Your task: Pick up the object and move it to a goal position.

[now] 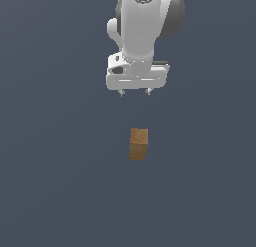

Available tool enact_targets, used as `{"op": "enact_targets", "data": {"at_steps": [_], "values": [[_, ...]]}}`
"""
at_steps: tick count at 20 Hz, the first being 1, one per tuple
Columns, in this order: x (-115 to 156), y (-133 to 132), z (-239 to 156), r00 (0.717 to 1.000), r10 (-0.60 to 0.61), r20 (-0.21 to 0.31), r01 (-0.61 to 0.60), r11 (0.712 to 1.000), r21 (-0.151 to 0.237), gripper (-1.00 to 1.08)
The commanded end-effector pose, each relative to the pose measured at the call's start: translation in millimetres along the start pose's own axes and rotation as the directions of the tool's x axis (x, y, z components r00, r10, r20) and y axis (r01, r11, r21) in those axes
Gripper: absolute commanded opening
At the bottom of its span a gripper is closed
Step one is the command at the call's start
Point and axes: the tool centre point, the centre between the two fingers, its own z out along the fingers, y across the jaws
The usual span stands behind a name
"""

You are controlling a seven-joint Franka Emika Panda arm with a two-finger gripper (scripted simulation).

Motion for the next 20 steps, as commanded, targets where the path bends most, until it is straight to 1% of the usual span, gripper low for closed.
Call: {"op": "enact_targets", "data": {"at_steps": [1, 7, 15, 20], "values": [[5.0, -0.3, 2.1, 1.000, 0.006, -0.003, -0.006, 1.000, 0.000, 1.00], [30.0, -1.6, 12.7, 0.999, 0.035, -0.022, -0.035, 0.999, -0.001, 1.00], [83.3, -5.0, 41.7, 0.993, 0.100, -0.064, -0.100, 0.995, 0.002, 1.00], [109.0, -7.1, 59.5, 0.987, 0.133, -0.086, -0.133, 0.991, 0.006, 1.00]]}}
